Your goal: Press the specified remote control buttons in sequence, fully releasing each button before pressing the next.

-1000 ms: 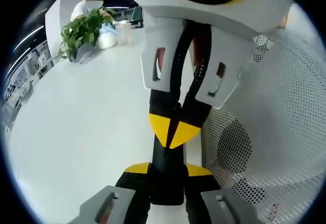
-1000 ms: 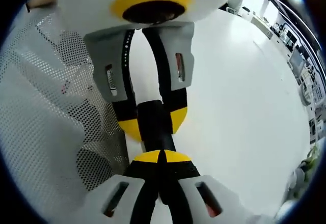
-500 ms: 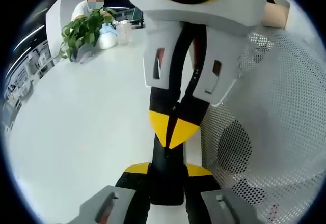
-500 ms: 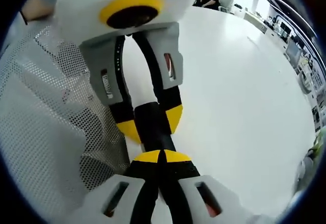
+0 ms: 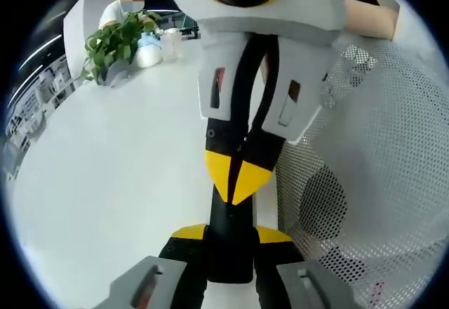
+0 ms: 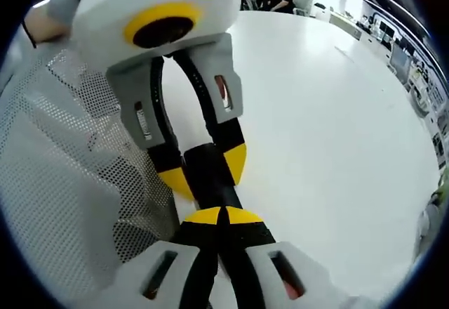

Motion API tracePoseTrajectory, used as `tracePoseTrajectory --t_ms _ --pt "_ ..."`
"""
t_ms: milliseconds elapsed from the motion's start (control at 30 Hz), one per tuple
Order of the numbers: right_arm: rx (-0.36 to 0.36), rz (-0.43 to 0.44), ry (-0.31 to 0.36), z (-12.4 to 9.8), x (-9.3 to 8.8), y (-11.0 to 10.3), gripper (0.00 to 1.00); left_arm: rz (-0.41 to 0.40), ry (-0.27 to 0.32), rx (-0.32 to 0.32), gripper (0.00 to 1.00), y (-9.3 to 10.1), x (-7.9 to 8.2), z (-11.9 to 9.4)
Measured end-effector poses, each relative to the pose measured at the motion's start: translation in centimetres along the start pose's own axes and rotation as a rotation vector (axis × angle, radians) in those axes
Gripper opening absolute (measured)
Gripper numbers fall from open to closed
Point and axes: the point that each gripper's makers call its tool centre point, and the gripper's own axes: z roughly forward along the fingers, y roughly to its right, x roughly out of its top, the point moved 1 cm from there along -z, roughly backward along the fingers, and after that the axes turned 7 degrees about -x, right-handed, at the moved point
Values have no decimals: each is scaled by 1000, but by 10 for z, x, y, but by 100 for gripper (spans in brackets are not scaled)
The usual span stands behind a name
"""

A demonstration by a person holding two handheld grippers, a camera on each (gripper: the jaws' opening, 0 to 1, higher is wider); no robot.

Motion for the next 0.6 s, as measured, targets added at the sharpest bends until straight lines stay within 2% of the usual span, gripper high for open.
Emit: tracePoseTrajectory --t_ms 600 --pt "3 10 6 1 1 0 0 -2 0 -2 24 -1 0 1"
